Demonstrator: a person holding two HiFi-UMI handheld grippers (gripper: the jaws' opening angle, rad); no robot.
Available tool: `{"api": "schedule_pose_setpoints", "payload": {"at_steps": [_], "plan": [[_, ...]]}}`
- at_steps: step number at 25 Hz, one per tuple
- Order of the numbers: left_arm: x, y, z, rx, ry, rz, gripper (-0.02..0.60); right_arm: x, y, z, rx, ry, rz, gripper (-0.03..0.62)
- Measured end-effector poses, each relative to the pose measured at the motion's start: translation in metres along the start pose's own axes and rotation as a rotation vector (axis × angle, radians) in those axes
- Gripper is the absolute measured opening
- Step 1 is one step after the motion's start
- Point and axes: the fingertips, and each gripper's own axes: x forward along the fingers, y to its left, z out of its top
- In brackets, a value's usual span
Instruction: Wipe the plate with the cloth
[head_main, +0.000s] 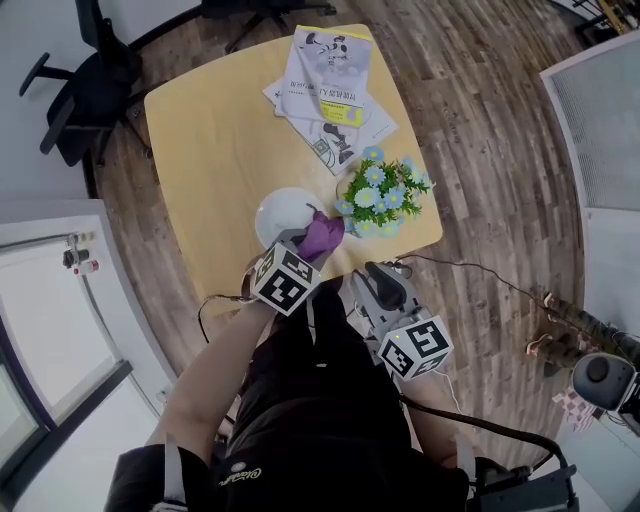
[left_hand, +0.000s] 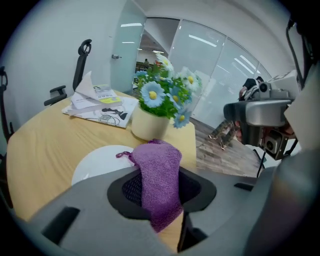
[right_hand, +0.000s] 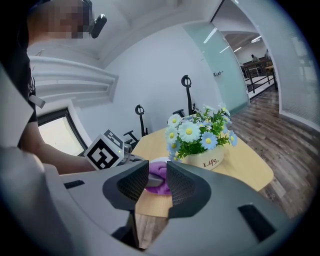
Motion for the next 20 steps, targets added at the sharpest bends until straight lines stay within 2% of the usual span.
{"api": "schedule_pose_setpoints", "payload": {"at_steps": [7,12,17,20], "plan": [[-0.031,0.077,0.009,-0.09,-0.069,0.183,0.126,-0.004,0.005,0.011,-0.027,-0.017,0.002,0.11],[-0.077,0.092,0.013,-0.151,-0.152,0.246,0.126,-0.004,0.014,0.027,-0.055,-0.038,0.014,0.11],[-0.143,0.075,0.034,-0.207,-0.335,0.278,0.126,-0.005,0.036,0.063,-0.114,-0.096,0.051,0.11],[-0.184,0.063,0.057,-0.196,-0.461,0.308,0.124,-0.002,0.053,0.093,-0.17,-0.15,0.08,0.11]]}}
